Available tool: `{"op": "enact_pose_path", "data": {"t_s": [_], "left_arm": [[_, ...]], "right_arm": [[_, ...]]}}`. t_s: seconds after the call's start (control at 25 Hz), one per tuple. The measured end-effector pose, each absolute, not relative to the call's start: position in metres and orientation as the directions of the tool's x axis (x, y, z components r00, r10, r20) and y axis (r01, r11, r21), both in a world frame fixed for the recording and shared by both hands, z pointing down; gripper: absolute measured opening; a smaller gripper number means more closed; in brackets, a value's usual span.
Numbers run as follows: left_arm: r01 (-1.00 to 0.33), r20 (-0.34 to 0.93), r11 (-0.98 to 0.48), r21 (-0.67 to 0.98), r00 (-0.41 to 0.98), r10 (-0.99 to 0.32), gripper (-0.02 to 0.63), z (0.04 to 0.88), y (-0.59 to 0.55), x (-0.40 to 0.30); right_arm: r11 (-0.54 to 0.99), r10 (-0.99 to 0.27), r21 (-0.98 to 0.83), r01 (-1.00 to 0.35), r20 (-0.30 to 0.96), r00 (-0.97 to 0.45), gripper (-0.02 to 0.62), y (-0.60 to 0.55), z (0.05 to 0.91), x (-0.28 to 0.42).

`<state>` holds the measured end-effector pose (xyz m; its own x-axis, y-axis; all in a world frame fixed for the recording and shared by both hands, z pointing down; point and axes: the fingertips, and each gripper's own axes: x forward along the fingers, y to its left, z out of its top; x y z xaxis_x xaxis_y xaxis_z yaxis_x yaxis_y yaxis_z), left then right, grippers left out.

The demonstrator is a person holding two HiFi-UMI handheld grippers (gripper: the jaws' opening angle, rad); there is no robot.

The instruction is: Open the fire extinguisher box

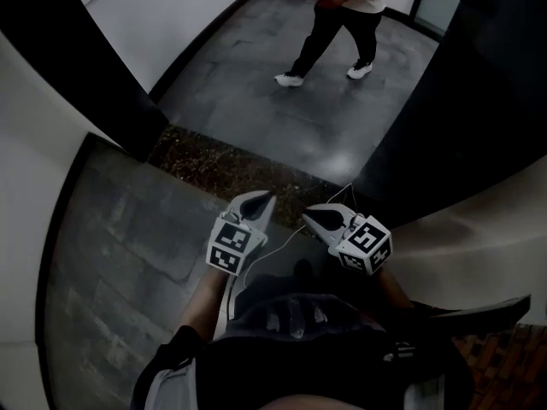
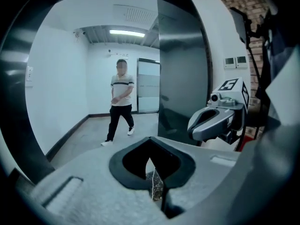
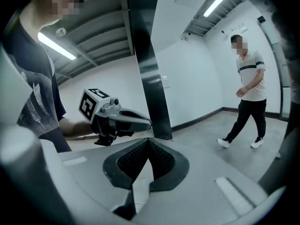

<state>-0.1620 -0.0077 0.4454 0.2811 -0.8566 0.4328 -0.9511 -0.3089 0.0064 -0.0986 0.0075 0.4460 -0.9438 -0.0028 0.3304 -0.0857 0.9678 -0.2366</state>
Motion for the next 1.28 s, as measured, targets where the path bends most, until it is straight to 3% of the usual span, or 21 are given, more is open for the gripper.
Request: {"op": "enact_pose_path", "data": {"t_s": [0.44, 0.76, 1.28], "left_arm": [[-0.928, 0.38, -0.371, -0.01, 0.34, -0.86, 0.002, 0.428, -0.088, -0.217], [-0.908, 0.365, -0.419, 0.003, 0.391, -0.845, 0.002, 0.419, -0.127, -0.325], [-0.854, 0.404, -0.505, 0.124, 0.508, -0.761, 0.002, 0.446, -0.204, -0.353]], "right_arm": [[0.979, -0.055, -0.168, -0.12, 0.346, -0.937, 0.002, -0.057, 0.437, -0.171], [0.957, -0.102, -0.22, -0.188, 0.351, -0.931, 0.002, -0.112, 0.431, -0.277], [0.897, -0.196, -0.301, -0.323, 0.385, -0.902, 0.002, -0.205, 0.447, -0.311]]}}
